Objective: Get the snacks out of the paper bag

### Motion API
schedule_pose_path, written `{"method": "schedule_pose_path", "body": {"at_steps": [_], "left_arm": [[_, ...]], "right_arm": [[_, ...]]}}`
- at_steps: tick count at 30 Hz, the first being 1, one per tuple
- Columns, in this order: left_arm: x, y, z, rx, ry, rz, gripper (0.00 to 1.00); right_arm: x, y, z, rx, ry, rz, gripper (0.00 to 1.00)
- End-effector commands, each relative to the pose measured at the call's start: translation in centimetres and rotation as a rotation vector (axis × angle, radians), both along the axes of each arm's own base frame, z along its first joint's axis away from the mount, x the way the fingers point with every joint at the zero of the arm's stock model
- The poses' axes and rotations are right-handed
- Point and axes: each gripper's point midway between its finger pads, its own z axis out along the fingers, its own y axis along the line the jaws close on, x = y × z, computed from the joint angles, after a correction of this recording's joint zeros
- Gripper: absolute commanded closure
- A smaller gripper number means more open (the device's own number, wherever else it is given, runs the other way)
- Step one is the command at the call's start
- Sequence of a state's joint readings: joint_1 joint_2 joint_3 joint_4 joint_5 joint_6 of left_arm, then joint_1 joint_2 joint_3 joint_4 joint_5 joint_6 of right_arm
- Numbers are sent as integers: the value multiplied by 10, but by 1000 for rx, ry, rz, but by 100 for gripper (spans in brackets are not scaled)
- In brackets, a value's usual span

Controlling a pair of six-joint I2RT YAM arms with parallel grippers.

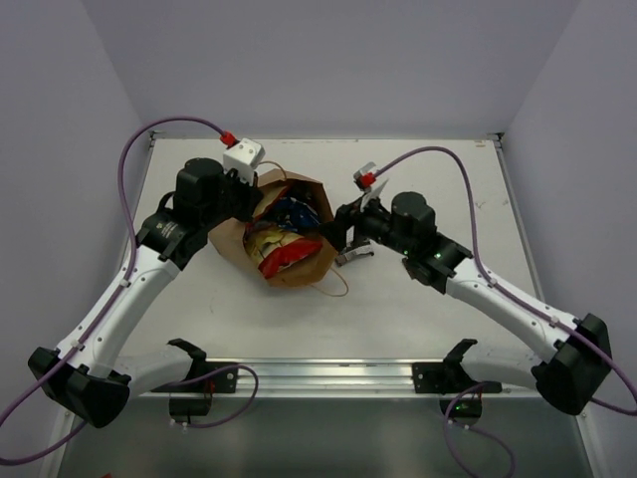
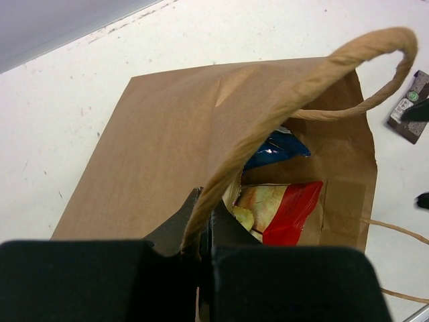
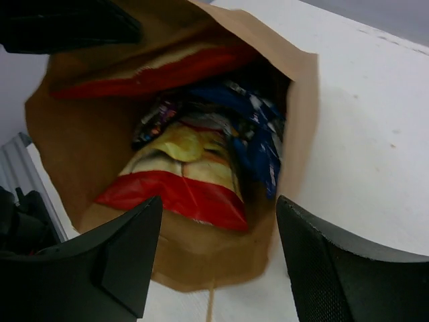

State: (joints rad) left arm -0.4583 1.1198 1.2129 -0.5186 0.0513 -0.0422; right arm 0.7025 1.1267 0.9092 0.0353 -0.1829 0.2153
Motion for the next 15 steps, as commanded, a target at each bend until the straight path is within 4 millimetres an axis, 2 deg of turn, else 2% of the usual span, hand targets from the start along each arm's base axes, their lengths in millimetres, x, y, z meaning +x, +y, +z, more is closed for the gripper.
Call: {"method": "schedule_pose_path", "body": {"at_steps": [1,2,3,4,6,8,9,11,12,15], "left_arm": [[-8,5,-3,-8,38,7,100],[-8,4,-4,-11,42,4,100],[-8,3,-4,-16,45,2,100],[-9,2,-4,-25,47,4,100],[-10,1,-5,-35,52,3,100],[-11,1,-5,-53,63,12,100],[-11,0,-4,-60,65,14,100],[-11,-1,-1,-82,63,21,100],[-12,-2,1,-92,63,23,100],[-10,-2,4,-108,57,34,100]], "right_arm": [[-1,48,37,97,-112,117,29],[2,61,29,99,-95,131,29],[-4,74,28,127,-74,148,29],[-2,83,35,166,-88,153,29],[2,102,21,200,-24,132,29],[5,115,21,260,-2,120,29],[4,126,8,279,52,116,29],[9,136,8,321,59,76,28],[8,146,-4,326,96,69,28],[9,160,-8,380,142,41,27]]}}
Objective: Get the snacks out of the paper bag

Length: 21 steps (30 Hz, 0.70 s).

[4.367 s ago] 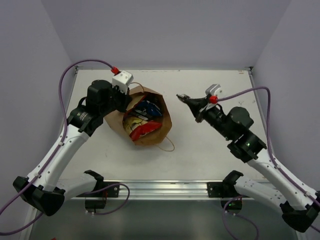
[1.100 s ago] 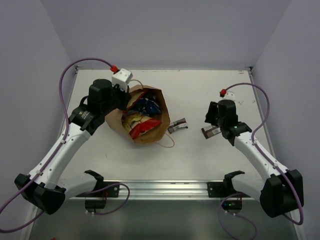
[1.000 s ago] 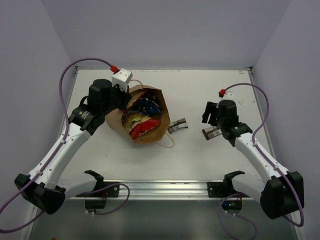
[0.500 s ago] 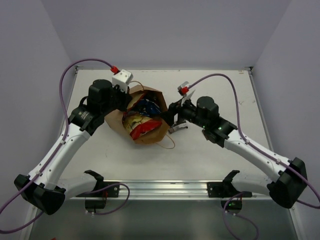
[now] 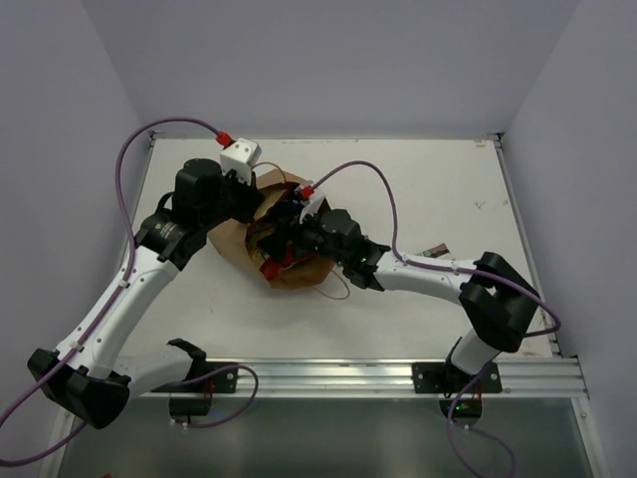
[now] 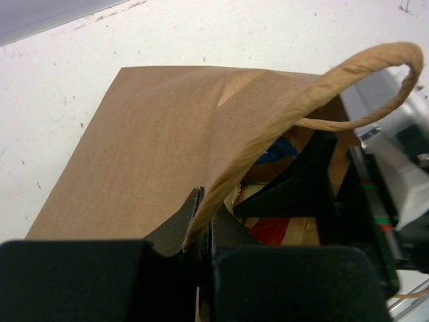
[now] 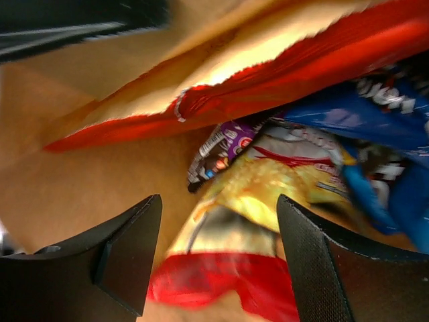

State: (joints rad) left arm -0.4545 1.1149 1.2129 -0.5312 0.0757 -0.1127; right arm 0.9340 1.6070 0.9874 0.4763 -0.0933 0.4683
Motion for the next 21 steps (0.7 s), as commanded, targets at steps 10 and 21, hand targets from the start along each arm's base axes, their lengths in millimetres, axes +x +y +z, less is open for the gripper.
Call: {"method": "schedule_pose_path", "body": {"at_steps": [10,21], "left_arm": [[-7,-3,12,-101,22,23,100],[-14,-7,21,-115,11,-14,100]], "right_arm": [[44,45,21,261,67,-190,24],[65,74,-4,210,84,-201,30]]}}
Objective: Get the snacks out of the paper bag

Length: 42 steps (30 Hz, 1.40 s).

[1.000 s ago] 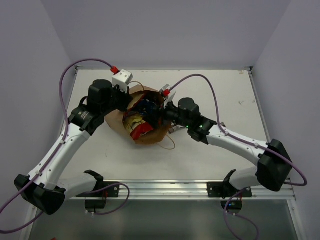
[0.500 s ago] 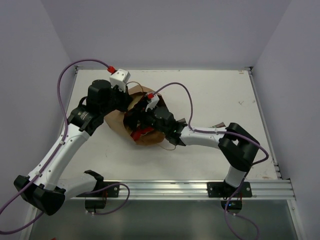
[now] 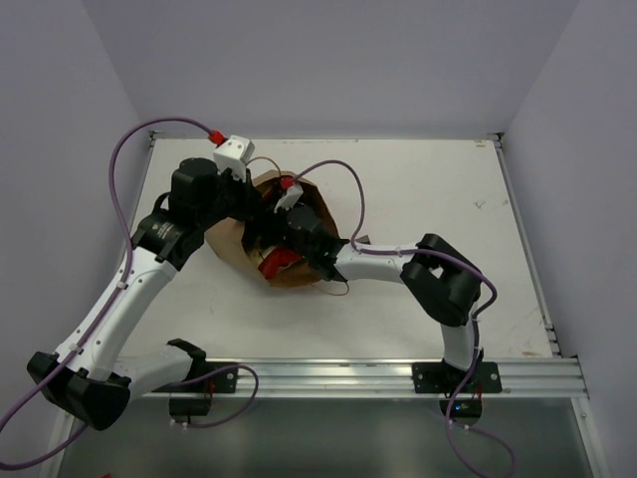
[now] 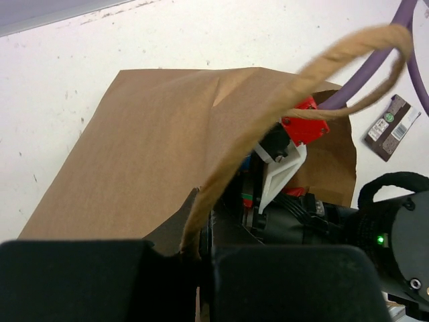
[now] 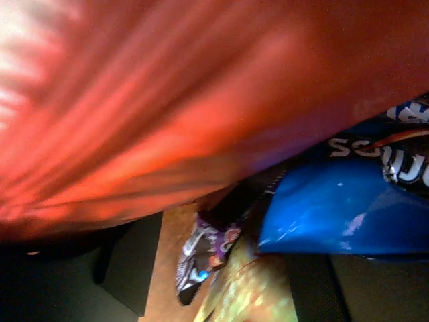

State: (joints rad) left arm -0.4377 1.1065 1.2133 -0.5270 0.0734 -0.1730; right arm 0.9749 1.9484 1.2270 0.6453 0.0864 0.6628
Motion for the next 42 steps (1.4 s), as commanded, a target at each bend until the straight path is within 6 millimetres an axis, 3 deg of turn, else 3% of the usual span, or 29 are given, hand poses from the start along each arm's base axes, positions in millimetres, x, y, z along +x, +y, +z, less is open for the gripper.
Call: {"method": "schedule_pose_path", "body": {"at_steps": [1,5,6,12,17,18,20,21,27,28,31,33,34,36,37,38,39,41,42], "left_arm": [[-15,-10,16,-60,-4,-60,100],[-19,-9,3,-51,19,-64,100],[-20,-7,-2,-43,25,-56,100],[-18,4,-10,-17,27,3,100],[-11,11,-6,7,17,52,100],[-9,13,-6,14,15,64,100],[-9,13,-8,18,18,63,100],[-7,19,-8,31,13,92,100],[-5,25,-14,65,20,118,100],[-5,26,-13,69,18,120,100],[-4,30,-15,83,19,136,100],[-2,31,-16,89,19,143,100],[-2,32,-18,94,23,144,100],[-1,32,-21,101,23,149,100],[0,33,-24,106,26,151,100],[0,34,-25,109,28,153,100],[1,34,-27,116,32,156,100],[2,36,-28,125,30,162,100],[3,36,-27,129,26,164,100]], "right_arm": [[14,7,14,40,-16,-35,32],[7,11,15,21,-36,16,49],[6,11,16,17,-41,22,61],[-5,-2,31,4,-88,44,96],[-19,-27,43,-4,-125,37,100],[-22,-33,58,9,-152,33,100],[-26,-42,57,-6,-157,31,100],[-29,-47,69,6,-178,30,100],[-45,-74,76,-15,-199,28,100],[-50,-83,90,0,-216,23,100],[-56,-110,88,-42,-213,-19,100],[-57,-142,104,-46,-237,-93,100],[-58,-157,96,-89,-212,-125,100],[-58,-199,111,-69,-222,-220,100],[-57,-215,112,-72,-213,-264,100],[-58,-232,98,-112,-177,-293,100],[-58,-260,115,-66,-185,-357,100],[-57,-294,93,-112,-127,-446,100],[-56,-318,99,-96,-134,-512,100]]}}
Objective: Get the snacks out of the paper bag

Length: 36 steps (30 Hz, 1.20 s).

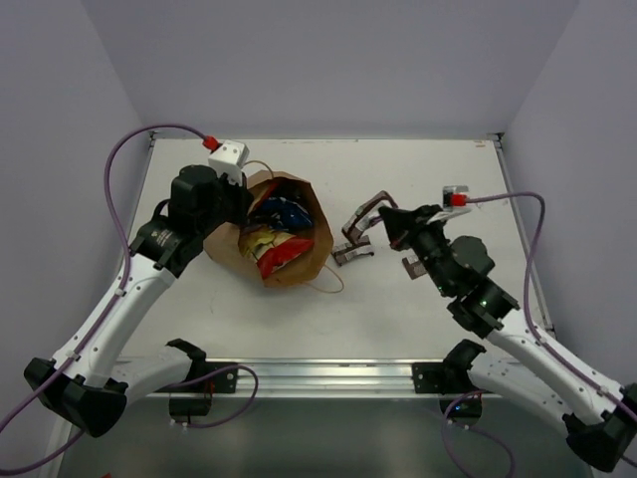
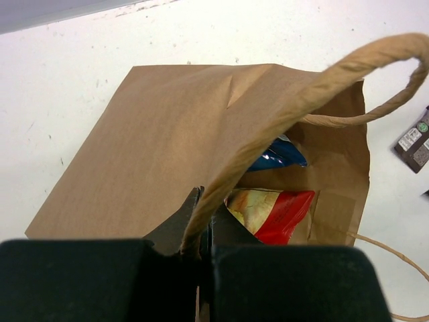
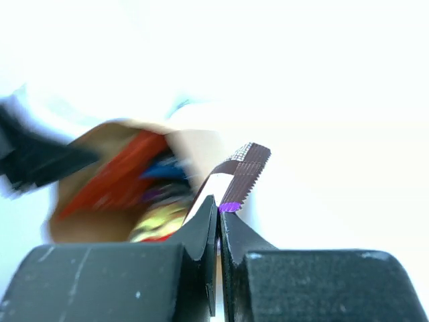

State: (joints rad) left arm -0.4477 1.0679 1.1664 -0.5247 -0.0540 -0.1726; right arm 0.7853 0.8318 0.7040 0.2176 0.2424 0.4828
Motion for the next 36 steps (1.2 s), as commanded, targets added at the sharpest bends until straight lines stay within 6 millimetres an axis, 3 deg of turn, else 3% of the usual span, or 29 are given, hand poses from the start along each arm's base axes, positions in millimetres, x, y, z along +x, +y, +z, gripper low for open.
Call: {"method": "schedule_pose_path", "body": {"at_steps": [1,3,4,6,10,12,15,16,18,19,21,25,27,28,29,30,31,33,36], "left_arm": [[3,16,-19,78,44,60,100],[4,16,-19,80,41,55,100],[4,15,-18,80,38,51,100],[4,14,-18,79,37,42,100],[3,12,-14,79,28,22,100],[2,11,-12,78,25,13,100],[1,7,-13,70,27,-8,100],[0,6,-13,68,27,-14,100],[-1,4,-15,69,32,-27,100],[-1,4,-16,71,36,-29,100],[-1,5,-15,74,40,-30,100],[-3,1,-9,62,38,-50,100],[-4,-1,-5,55,39,-57,100],[-4,-1,-4,54,39,-60,100],[-4,-2,0,52,35,-61,100],[-4,-1,-1,55,44,-60,100],[-3,-1,1,55,44,-60,100],[-4,-3,1,56,50,-69,100],[-5,-8,-1,44,58,-90,100]], "right_arm": [[5,-67,-48,-80,144,-221,100],[3,-89,-73,-91,201,-278,100],[3,-95,-73,-91,204,-296,100],[2,-101,-97,-89,267,-300,100],[-6,-85,-148,-88,442,-205,100],[-14,-71,-164,-94,511,-119,100],[-19,-66,-199,-142,653,-100,78],[-17,-65,-203,-164,672,-101,54],[-11,-65,-196,-191,647,-97,39],[-5,-61,-177,-195,586,-79,32],[2,-49,-143,-179,465,-36,30],[5,4,-53,-202,129,171,31],[5,39,-44,-262,50,293,32],[2,56,-25,-300,-46,376,34],[-1,70,-21,-321,-87,435,35],[4,86,-30,-355,-107,494,36],[-1,101,-19,-388,-202,589,36],[10,122,-23,-440,-242,649,36],[19,141,-34,-511,-312,715,36]]}}
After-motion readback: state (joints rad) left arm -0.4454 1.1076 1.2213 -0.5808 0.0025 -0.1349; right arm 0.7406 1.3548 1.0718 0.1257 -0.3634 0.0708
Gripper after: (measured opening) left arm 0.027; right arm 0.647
